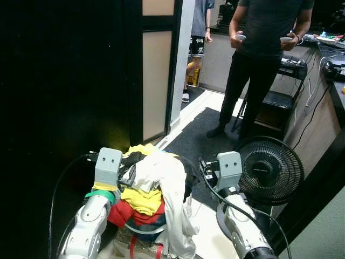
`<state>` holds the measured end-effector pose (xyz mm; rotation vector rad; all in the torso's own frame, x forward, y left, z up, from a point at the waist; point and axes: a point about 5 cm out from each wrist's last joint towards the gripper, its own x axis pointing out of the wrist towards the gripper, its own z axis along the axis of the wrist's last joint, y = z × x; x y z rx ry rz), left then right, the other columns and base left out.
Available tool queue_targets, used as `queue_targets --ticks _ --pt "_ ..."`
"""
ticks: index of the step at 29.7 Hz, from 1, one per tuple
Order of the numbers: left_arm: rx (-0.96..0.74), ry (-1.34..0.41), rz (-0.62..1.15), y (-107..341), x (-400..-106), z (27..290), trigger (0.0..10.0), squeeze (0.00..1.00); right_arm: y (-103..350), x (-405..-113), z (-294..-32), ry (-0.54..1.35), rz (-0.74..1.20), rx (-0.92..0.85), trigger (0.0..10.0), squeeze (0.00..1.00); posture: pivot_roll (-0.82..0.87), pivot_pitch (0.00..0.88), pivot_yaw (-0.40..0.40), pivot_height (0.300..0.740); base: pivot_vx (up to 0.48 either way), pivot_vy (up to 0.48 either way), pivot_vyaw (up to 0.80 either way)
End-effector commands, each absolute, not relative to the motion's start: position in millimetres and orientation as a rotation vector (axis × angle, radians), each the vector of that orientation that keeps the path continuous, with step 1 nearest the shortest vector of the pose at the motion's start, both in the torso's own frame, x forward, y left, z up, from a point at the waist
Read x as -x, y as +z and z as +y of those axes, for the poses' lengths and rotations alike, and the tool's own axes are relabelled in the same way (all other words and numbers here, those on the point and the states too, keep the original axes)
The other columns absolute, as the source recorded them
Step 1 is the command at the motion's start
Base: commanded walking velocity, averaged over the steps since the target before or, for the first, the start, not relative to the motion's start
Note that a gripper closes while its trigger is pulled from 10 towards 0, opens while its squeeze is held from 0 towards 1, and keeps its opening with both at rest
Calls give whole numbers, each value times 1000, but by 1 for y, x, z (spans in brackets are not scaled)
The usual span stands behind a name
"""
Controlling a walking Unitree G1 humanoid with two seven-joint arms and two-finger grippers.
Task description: Clothes washing
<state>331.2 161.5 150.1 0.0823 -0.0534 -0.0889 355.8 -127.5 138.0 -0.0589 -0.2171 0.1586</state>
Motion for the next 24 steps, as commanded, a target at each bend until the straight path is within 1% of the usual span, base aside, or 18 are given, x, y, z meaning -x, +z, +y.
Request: queue_targets --ticks 1,24 --pt "-80 -88 -23 143 -331 162 10000 0 134 -355 -127 153 -200 57 10000 0 2 19 15 740 0 0 0" --pt "-88 -95 -10 139 -328 162 10000 0 132 -354 -127 153 -196 57 10000 0 2 19 17 740 0 0 0"
